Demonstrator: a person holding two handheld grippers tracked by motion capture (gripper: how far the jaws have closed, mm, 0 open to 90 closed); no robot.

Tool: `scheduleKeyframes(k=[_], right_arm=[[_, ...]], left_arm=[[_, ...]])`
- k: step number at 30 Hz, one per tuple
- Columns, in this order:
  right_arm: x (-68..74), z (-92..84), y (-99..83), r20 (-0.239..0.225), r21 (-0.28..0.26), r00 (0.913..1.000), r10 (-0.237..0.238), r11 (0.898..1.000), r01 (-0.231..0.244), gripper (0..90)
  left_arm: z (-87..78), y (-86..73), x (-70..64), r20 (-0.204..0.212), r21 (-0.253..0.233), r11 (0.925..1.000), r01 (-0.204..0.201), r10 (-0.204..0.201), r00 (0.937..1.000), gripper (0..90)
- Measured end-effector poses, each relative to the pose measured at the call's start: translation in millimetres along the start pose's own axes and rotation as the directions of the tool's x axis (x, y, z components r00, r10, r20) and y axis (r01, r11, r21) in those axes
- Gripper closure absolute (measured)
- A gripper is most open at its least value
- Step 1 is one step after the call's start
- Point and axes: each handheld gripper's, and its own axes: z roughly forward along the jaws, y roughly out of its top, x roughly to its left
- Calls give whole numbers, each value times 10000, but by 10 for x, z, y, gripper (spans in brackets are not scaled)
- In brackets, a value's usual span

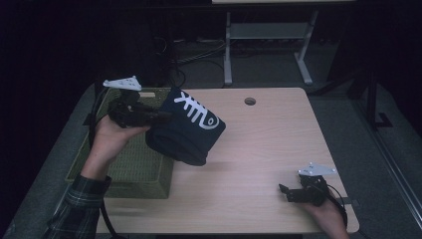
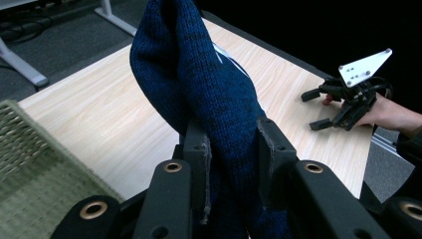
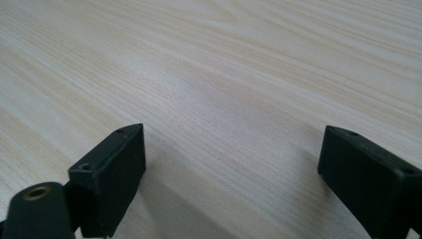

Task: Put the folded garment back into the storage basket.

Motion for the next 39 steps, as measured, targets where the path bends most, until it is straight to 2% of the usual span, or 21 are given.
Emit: scheduleKeyframes(k=[6, 16, 21, 33, 39], right_arm=[[0, -1, 0, 16, -5, 10000, 21, 10000, -21, 118], [-1, -2, 0, 26, -7, 10000, 36, 10000, -36, 121], [-1, -2, 0, 28, -12, 10000, 44, 10000, -44, 122], [-2, -2, 0, 44, -15, 10000, 59, 10000, -59, 124], [-2, -2, 0, 59, -14, 10000, 72, 10000, -72, 124]], left_arm=[[-172, -4, 67, -66, 9, 9997, 233, -233, 9997, 706], [-492, 44, 122, -433, -42, 9997, 230, -232, 9988, 706], [-627, 34, 181, -561, -124, 9992, 390, -396, 9976, 706], [-1009, -100, 313, -1141, -601, 9948, 828, -892, 9894, 707], [-1125, -225, 377, -1376, -598, 9925, 1069, -1143, 9839, 707]])
